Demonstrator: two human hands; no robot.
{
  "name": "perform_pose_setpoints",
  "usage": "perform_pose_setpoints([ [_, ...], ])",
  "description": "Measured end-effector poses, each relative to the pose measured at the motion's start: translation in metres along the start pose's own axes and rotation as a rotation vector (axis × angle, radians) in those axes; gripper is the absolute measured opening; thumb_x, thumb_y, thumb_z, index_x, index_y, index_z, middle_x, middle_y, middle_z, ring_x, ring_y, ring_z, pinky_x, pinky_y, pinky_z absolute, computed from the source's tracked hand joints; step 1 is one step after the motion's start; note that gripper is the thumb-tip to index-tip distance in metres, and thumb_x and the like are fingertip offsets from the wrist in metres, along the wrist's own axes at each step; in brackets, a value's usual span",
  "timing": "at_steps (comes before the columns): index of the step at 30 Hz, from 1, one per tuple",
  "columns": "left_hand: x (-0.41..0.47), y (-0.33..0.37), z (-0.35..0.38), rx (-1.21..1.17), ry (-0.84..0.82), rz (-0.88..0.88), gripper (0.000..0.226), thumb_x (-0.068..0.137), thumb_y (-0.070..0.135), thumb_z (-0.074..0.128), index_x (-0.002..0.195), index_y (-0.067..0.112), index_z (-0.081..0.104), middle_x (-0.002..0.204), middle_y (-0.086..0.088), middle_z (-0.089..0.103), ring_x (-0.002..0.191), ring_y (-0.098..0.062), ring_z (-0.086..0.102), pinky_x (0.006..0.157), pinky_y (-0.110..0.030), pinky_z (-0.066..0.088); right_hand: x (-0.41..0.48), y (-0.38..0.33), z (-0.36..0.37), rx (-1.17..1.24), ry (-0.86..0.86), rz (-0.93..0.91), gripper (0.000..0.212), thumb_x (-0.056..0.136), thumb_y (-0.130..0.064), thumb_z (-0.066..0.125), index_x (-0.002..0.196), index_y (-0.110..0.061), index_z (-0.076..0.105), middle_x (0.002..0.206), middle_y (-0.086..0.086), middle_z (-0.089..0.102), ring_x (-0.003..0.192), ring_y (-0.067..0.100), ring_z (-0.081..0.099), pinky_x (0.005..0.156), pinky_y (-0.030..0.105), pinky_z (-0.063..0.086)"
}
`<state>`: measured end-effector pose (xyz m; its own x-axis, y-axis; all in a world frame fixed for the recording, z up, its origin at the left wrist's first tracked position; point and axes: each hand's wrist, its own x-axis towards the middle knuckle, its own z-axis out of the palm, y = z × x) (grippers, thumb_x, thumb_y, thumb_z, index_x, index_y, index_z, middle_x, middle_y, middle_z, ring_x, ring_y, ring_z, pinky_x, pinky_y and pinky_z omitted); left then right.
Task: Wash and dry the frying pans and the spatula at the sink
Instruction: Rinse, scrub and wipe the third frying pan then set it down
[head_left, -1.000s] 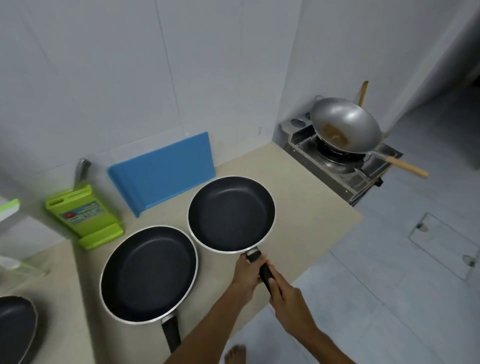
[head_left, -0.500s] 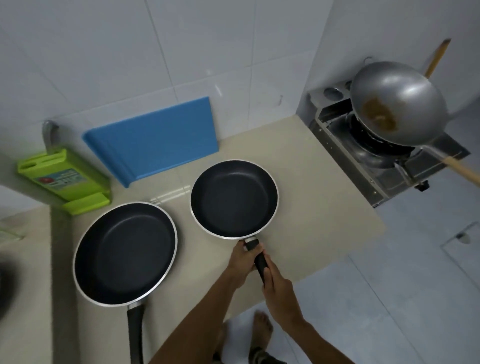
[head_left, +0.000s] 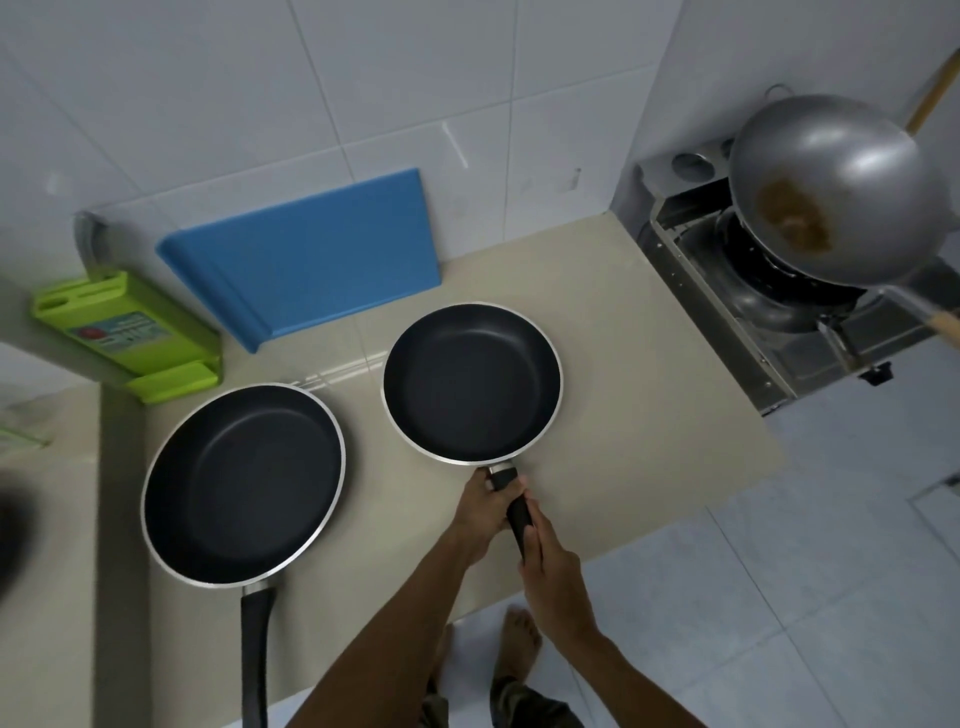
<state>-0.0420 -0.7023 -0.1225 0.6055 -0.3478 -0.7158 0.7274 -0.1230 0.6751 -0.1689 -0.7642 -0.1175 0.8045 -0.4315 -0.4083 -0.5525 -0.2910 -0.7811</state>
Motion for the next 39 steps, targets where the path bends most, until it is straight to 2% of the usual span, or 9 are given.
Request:
perform_pose_setpoints([
  [5,0.001,-0.004,0.0,0.001,0.004,-0.009,0.032,0.096,0.018,0.071,0.123,0.011,0.055,0.117,-0.018,0.069,0.105,-0.034,0.07,0.075,-0.035,0.062,0.001,0.003,-0.002,-0.01,-0.02,-0.011,0.057,0.097,-0.05,0.029,0.15,-0.03,0.038,0.072,-0.017,0.062,0.059,0.001,0.063,0.051,0.016,0.048],
  [11,0.002,-0.009,-0.001,-0.008,-0.008,-0.013,0.026,0.097,0.019,0.069,0.119,0.016,0.056,0.113,-0.014,0.069,0.101,-0.029,0.07,0.073,-0.033,0.061,0.003,0.017,0.001,-0.031,-0.032,-0.019,0.056,0.099,-0.049,0.03,0.15,-0.027,0.038,0.071,-0.006,0.066,0.056,0.016,0.064,0.051,0.032,0.055],
  [16,0.004,-0.01,-0.005,0.018,0.008,-0.018,0.027,0.097,0.02,0.069,0.12,0.015,0.056,0.112,-0.012,0.069,0.099,-0.025,0.07,0.072,-0.031,0.06,0.005,0.015,0.004,0.0,-0.069,-0.018,0.054,0.101,-0.046,0.031,0.151,-0.026,0.035,0.069,-0.008,0.064,0.053,0.012,0.061,0.047,0.02,0.048],
  [20,0.007,-0.013,-0.008,0.062,0.03,-0.016,0.03,0.097,0.019,0.069,0.123,0.011,0.055,0.106,-0.009,0.069,0.094,-0.023,0.069,0.072,-0.031,0.061,0.008,0.016,0.003,0.031,-0.164,0.007,0.046,0.106,-0.039,0.032,0.152,-0.033,0.029,0.067,-0.005,0.061,0.048,0.007,0.057,0.047,0.021,0.046],
  [26,0.009,-0.017,-0.007,0.107,0.068,-0.015,0.027,0.096,0.021,0.07,0.118,0.014,0.057,0.108,-0.01,0.069,0.096,-0.025,0.069,0.086,-0.039,0.061,0.013,0.016,0.0,0.037,-0.204,0.005,0.045,0.107,-0.038,0.031,0.151,-0.03,0.029,0.072,0.006,0.065,0.054,0.012,0.063,0.053,0.025,0.053],
  [31,0.009,-0.019,-0.005,0.17,0.102,-0.033,0.024,0.097,0.03,0.069,0.115,0.018,0.057,0.111,-0.009,0.069,0.104,-0.029,0.068,0.095,-0.044,0.059,0.013,0.015,-0.003,0.031,-0.205,0.028,0.041,0.107,-0.038,0.031,0.146,-0.028,0.036,0.075,0.007,0.066,0.059,0.02,0.066,0.056,0.028,0.056],
  [35,-0.002,-0.018,-0.004,0.202,0.112,-0.119,0.036,0.098,0.037,0.065,0.115,0.006,0.065,0.108,-0.018,0.072,0.101,-0.033,0.07,0.092,-0.047,0.061,0.009,0.001,-0.017,0.039,-0.275,0.108,0.03,0.108,-0.034,0.034,0.133,-0.024,0.048,0.086,0.005,0.069,0.07,0.02,0.07,0.067,0.035,0.062],
  [37,-0.012,-0.013,-0.002,0.2,0.123,-0.135,0.039,0.099,0.036,0.063,0.113,0.0,0.066,0.108,-0.021,0.072,0.101,-0.034,0.071,0.088,-0.044,0.062,0.013,-0.007,-0.027,-0.063,-0.276,0.136,0.031,0.108,-0.03,0.038,0.13,-0.016,0.054,0.095,0.003,0.067,0.081,0.017,0.068,0.074,0.03,0.059],
  [39,-0.024,-0.006,-0.003,0.216,0.13,-0.139,0.043,0.099,0.038,0.063,0.108,-0.003,0.069,0.105,-0.021,0.073,0.098,-0.032,0.072,0.087,-0.043,0.062,0.013,-0.02,-0.036,-0.111,-0.265,0.177,0.03,0.105,-0.028,0.043,0.126,-0.014,0.06,0.101,0.003,0.067,0.086,0.015,0.065,0.072,0.024,0.054],
])
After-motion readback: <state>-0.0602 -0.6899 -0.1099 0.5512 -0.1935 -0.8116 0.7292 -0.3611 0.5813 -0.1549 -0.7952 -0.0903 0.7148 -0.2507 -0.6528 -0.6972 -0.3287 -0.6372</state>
